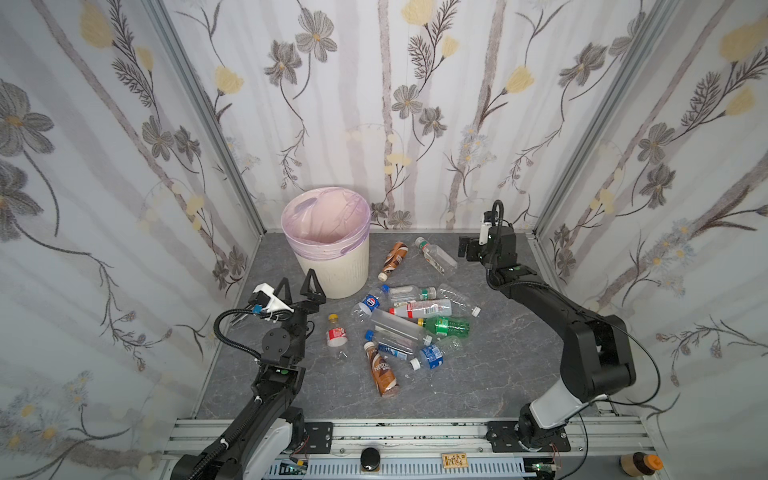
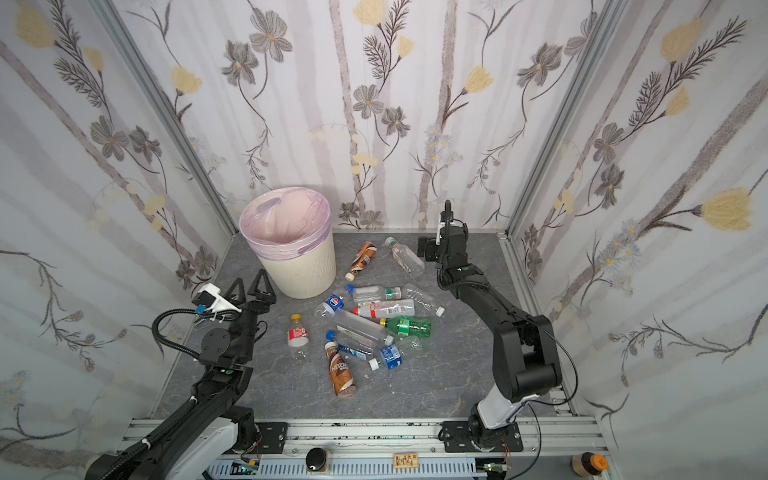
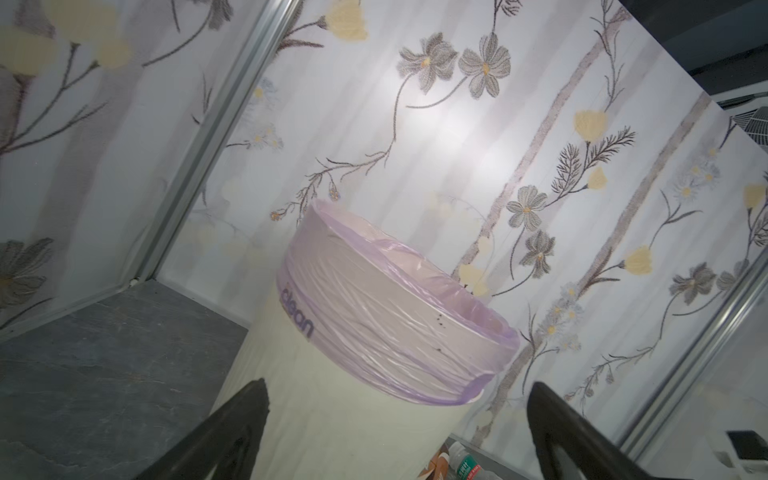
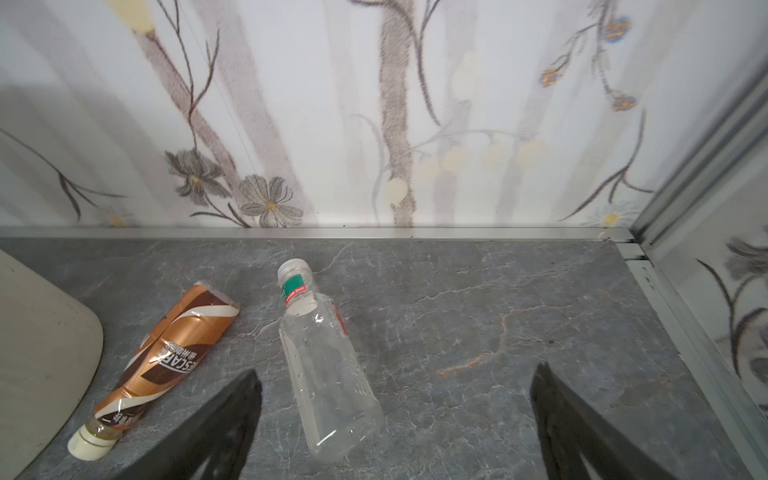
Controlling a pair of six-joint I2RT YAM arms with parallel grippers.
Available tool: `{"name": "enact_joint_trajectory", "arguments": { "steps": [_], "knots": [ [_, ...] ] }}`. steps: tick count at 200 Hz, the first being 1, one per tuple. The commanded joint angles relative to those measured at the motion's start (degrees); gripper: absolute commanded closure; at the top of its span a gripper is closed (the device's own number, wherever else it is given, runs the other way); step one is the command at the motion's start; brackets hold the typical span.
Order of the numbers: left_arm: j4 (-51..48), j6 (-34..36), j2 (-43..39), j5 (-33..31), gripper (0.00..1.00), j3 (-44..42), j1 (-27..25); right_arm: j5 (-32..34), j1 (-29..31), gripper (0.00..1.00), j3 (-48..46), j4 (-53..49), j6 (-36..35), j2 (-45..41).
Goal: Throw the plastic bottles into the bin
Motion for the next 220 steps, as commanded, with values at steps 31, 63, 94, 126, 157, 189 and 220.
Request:
{"name": "enact_joint_trajectory", "arguments": {
  "steps": [31, 63, 94, 126, 157, 189, 220],
  "knots": [
    [-14.9, 7.0, 2.7, 1.2, 0.0, 10.8, -12.6, -0.3, 2.8, 0.0, 20.7, -19.7, -8.7, 15.9],
    [-18.7, 14.5, 9.3, -1.4, 0.0, 17.2, -20.1, -1.1, 4.1, 0.0, 34.0, -27.6, -11.9, 24.6],
    [-19.8, 20.2, 17.7, -3.8, 0.0, 23.7, -25.6, -1.0, 5.1, 0.0, 43.6, -33.5, -14.5, 32.0],
    [-20.8, 22.5, 24.9, -4.6, 0.0, 29.1, -26.9, -1.6, 5.3, 0.0, 46.8, -34.0, -15.7, 35.3],
    [-23.2, 24.5, 30.7, -2.3, 0.0, 34.1, -27.1, -2.5, 5.3, 0.01, 50.2, -35.4, -16.4, 38.3],
    [-26.0, 24.5, 35.3, -3.9, 0.0, 39.5, -27.5, -3.2, 5.3, 0.02, 51.0, -37.2, -16.7, 40.1],
    [-28.1, 26.0, 37.8, -4.2, 0.0, 42.9, -27.6, -3.7, 5.2, 0.04, 51.2, -38.8, -17.2, 41.0]
  ]
}}
